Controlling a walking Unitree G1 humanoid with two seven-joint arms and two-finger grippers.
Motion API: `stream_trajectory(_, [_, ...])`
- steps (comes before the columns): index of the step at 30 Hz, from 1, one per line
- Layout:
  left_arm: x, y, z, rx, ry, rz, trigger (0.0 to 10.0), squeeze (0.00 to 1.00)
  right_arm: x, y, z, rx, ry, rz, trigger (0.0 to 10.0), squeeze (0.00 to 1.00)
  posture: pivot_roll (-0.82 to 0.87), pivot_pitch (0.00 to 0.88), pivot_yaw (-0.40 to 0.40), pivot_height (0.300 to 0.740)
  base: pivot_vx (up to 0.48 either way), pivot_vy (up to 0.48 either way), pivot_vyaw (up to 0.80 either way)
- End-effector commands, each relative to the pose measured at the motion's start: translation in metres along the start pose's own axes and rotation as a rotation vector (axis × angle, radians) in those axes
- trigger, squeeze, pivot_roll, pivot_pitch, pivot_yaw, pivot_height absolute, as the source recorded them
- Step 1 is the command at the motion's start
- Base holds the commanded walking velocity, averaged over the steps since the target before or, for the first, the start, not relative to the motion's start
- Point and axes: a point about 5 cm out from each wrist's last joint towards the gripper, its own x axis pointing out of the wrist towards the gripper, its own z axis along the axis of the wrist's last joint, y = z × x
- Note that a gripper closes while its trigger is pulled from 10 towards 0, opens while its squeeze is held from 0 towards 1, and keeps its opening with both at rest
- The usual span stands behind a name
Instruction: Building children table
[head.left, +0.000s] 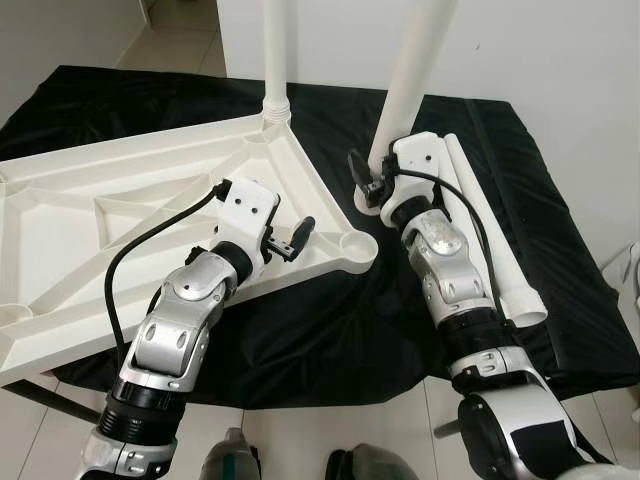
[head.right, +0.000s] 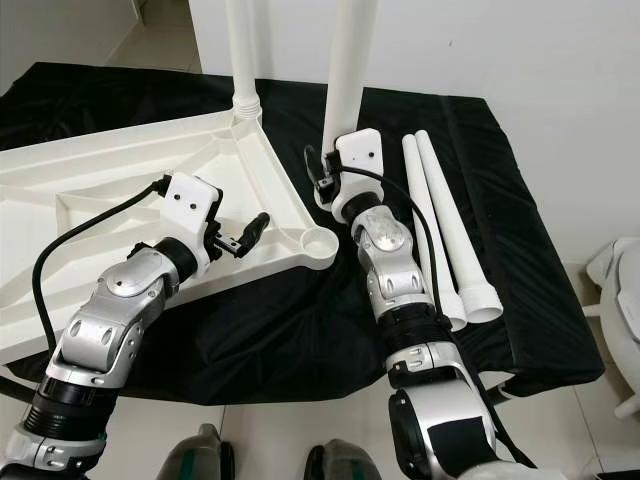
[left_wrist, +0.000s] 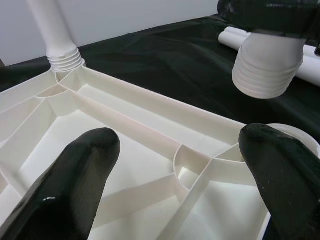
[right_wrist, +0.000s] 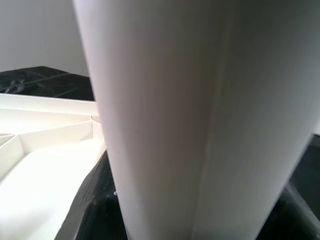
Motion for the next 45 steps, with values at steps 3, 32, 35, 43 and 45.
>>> stream_trajectory(3, [0.001,0.002,-0.005,-0.006,0.010,0.088,10.0,0.00,0.000,-0.001,0.000,0.018,-0.003,-0.005,10.0,0.00,0.07,0.015,-0.053,0.740,0.000,0.000,0.00])
stream_trajectory(32, [-0.007,-0.015,-0.007,0.075,0.023,-0.067,10.0,0.00,-0.022,0.011,-0.014,0.055,0.164,0.067,10.0,0.00,0.06,0.012,-0.062,0.740,0.000,0.000,0.00])
stream_trajectory(35, [-0.005,-0.014,-0.003,0.095,0.007,-0.071,10.0,0.00,-0.024,0.009,-0.014,0.065,0.175,0.039,10.0,0.00,0.06,0.013,-0.059,0.740,0.000,0.000,0.00])
stream_trajectory(43, [-0.004,-0.013,0.000,0.106,-0.004,-0.070,10.0,0.00,-0.033,0.017,-0.024,0.065,0.220,0.054,10.0,0.00,0.06,0.017,-0.051,0.740,0.000,0.000,0.00])
stream_trajectory(45, [-0.005,-0.014,0.001,0.108,-0.006,-0.071,10.0,0.00,-0.035,0.021,-0.026,0.051,0.222,0.079,10.0,0.00,0.06,0.020,-0.050,0.740,0.000,0.000,0.00])
